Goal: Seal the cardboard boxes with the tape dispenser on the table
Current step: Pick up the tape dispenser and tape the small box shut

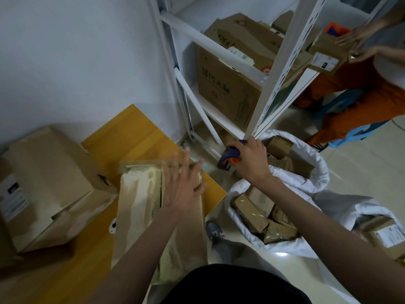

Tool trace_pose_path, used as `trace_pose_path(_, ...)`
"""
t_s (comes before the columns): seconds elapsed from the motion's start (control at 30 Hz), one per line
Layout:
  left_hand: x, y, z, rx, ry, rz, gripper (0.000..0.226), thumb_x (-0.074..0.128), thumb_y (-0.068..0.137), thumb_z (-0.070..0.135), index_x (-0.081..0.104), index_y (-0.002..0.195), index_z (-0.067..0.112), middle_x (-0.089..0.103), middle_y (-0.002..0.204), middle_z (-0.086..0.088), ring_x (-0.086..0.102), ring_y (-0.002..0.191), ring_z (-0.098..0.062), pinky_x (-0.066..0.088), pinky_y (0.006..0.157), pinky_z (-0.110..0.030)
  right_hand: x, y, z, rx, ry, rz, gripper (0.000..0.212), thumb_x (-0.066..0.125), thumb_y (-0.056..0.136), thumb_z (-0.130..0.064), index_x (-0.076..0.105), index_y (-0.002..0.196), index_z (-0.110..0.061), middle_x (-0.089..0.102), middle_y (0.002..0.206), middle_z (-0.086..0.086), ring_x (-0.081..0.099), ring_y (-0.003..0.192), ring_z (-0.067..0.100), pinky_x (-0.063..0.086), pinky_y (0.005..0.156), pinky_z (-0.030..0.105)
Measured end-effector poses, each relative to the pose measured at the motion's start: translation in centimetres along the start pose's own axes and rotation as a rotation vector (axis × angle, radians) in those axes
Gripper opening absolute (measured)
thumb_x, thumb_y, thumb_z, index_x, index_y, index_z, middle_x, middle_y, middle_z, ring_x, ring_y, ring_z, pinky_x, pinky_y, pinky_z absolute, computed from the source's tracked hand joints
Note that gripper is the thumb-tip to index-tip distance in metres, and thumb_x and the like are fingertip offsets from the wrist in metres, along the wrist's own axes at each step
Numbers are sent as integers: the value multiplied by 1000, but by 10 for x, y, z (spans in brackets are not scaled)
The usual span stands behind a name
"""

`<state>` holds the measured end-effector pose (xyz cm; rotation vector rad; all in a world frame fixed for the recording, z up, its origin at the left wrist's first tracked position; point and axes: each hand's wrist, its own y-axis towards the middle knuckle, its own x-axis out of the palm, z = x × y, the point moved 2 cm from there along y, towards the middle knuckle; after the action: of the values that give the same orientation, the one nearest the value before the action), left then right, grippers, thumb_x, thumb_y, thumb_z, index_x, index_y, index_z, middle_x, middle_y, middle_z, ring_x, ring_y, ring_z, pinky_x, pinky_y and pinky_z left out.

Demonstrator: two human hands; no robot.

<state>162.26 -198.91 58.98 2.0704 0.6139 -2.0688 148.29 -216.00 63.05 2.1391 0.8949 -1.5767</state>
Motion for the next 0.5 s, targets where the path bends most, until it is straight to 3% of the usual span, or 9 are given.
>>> trace_pose_path(0.1,-8,9,5,119,75,-34,53,34,99,58,48,139,26,-14,167,-9,-16,151,-43,2,117,-70,6,-6,6,98,95,16,54,71,87,-20,55,137,-29,48,125,13,43,118,35,36,100,44)
trace_pose_path(0.23,-18,21,14,127,129,-149,60,32,99,61,50,140,22,-14,167,-7,-19,152,-37,-10,119,-64,11,-13,1,166,194,31,53,69,88,-23,53,139,-30,48,124,15,41,121,36,37,98,46)
trace_pose_path(0.37,-20,32,20,115,-7,-235,52,30,104,52,53,140,22,-8,168,-5,-17,153,-30,-9,121,-60,9,-16,-6,225,328,74,54,68,89,-24,53,140,-28,48,124,16,41,119,36,37,100,45)
trace_pose_path(0.43,-17,31,10,162,-120,-147,45,31,105,42,50,143,25,4,169,-2,-8,155,-26,-5,123,-56,5,-16,-10,258,429,81,56,68,88,-25,50,141,-27,46,124,14,41,119,33,37,102,44)
trace_pose_path(0.5,-15,26,-6,190,-171,-1,45,31,104,37,54,140,24,28,162,-1,12,154,-24,6,124,-54,3,-17,-16,290,531,72,58,67,89,-27,47,143,-27,42,125,10,38,117,25,38,105,41)
